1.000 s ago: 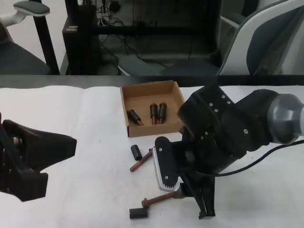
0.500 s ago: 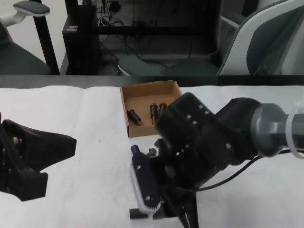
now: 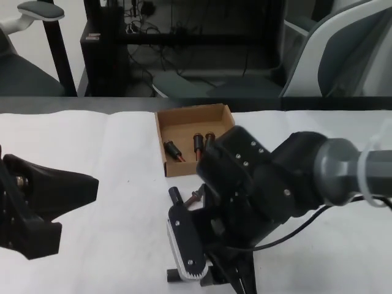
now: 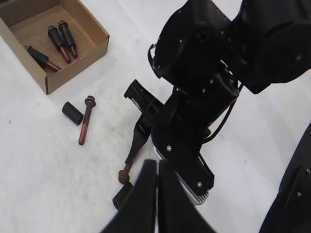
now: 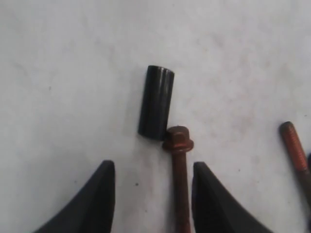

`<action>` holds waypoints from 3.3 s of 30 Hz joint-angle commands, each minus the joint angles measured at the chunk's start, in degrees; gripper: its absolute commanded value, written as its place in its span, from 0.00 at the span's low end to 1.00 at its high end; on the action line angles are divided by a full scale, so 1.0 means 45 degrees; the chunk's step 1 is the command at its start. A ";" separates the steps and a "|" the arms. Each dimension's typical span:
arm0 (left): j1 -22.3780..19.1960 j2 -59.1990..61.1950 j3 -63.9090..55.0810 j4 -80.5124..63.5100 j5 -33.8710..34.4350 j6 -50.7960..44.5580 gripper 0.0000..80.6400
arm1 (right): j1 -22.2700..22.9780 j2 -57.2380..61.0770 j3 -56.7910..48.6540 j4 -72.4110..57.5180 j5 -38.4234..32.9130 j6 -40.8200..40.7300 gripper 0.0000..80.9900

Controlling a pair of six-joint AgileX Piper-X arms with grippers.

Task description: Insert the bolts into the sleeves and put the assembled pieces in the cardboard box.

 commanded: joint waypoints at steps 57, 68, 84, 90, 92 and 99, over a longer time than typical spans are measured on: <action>0.0013 -0.0125 -0.0130 -0.0941 0.0036 0.0071 0.02 | -0.0751 0.1459 -0.1235 0.0798 -0.0679 0.0131 0.14; 0.0013 -0.0125 -0.0129 -0.0700 -0.0697 0.0071 0.02 | -0.0730 0.1459 -0.1735 0.1005 0.0118 0.0287 0.01; 0.0013 -0.0125 -0.0129 0.0440 -0.0127 0.2004 0.02 | -0.0730 -0.1437 -0.2246 0.1786 -0.0146 0.5676 0.01; -0.0015 -0.0125 -0.0129 0.0838 0.0687 0.3065 0.02 | -0.0730 -0.3589 -0.1599 0.1719 -0.0490 0.8398 0.01; -0.0015 -0.0023 -0.0129 0.1144 0.0824 0.3610 0.02 | -0.0730 -0.4278 -0.1227 0.1685 -0.0490 0.8939 0.01; -0.0040 0.1044 -0.0129 0.2172 0.1497 0.5054 0.51 | -0.0730 -0.6725 0.0886 0.0717 -0.0490 1.1159 0.01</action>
